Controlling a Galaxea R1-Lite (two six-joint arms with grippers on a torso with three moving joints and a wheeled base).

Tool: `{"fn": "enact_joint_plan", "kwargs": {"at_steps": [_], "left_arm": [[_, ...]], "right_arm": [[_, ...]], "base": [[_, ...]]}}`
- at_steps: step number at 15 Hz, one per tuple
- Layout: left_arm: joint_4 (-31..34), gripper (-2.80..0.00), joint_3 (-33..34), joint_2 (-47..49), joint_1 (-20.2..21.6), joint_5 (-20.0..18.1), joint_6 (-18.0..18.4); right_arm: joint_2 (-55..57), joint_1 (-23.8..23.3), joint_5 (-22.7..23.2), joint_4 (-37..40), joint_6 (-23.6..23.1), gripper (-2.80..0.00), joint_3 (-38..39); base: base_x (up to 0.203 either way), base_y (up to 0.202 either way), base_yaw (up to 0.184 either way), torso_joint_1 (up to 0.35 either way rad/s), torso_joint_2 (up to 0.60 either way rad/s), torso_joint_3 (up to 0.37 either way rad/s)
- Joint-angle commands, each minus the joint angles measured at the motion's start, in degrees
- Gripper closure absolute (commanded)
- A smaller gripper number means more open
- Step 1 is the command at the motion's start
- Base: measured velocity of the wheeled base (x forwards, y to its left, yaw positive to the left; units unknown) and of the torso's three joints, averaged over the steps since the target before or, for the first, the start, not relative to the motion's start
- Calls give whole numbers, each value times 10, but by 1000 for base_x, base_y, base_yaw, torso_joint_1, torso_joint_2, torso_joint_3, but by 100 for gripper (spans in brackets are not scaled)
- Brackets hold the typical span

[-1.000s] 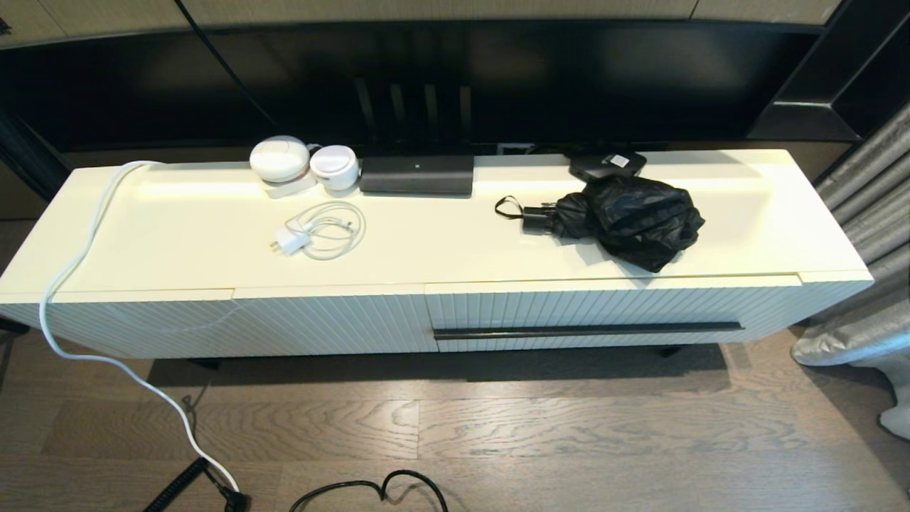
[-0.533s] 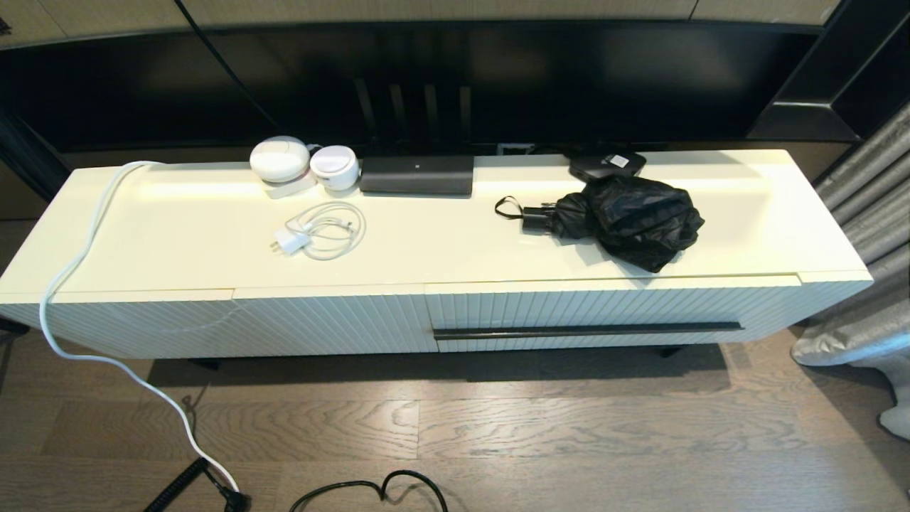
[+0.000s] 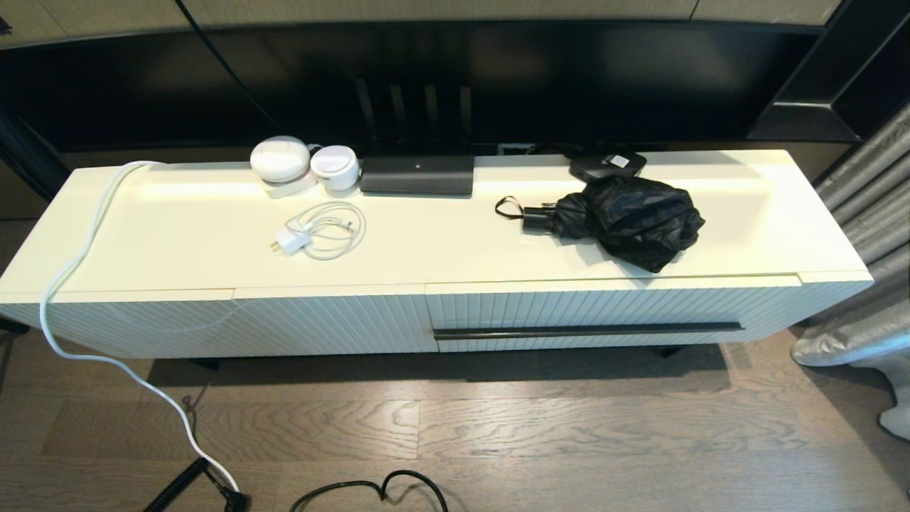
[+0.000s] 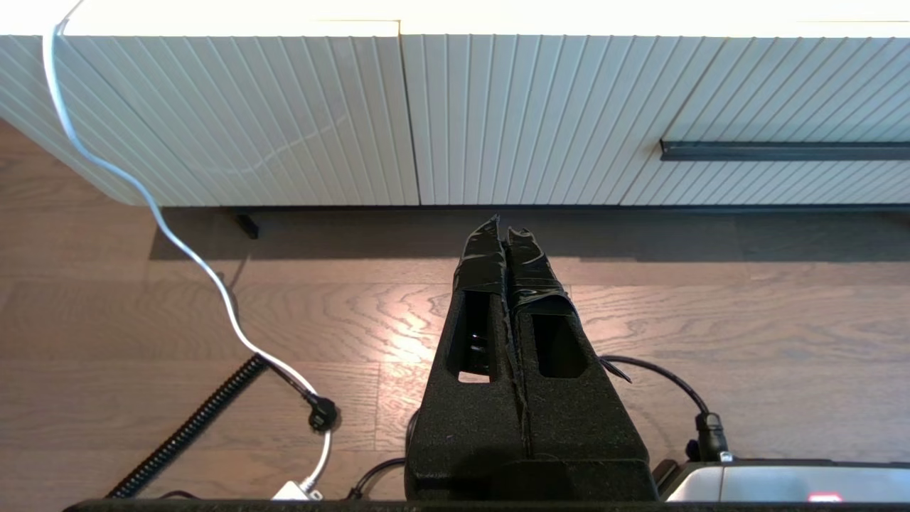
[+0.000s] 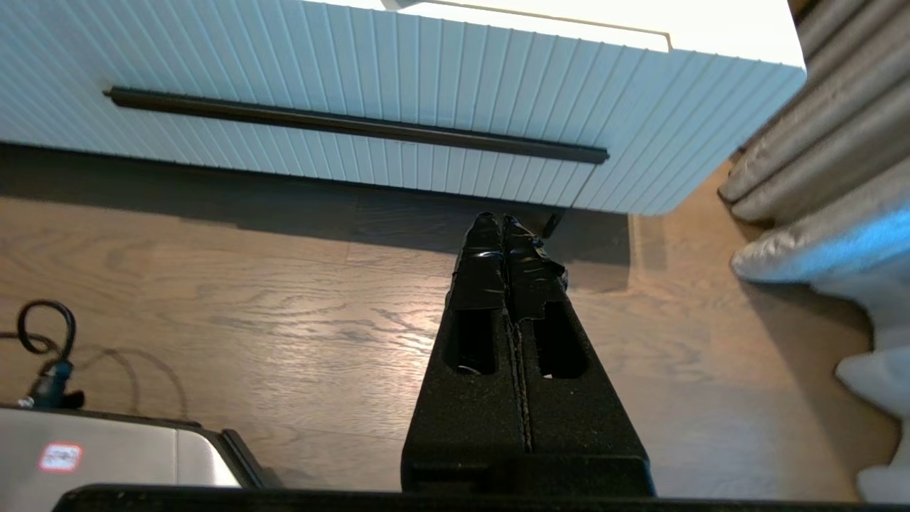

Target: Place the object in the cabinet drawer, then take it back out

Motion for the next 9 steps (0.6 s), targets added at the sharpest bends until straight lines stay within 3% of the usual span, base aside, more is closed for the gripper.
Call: {"fn": "enact_joint_plan", "kwargs": {"at_steps": [1,9], "left_arm": [[-1,0,0,1,1,0,-1],[-1,0,0,1,1,0,-1]], "right_arm": [[3,0,-4,0,14,0,20],[3,0,-11,1,52,0,20]], "base": [[0,0,0,0,0,0],[0,0,0,0,0,0]]}}
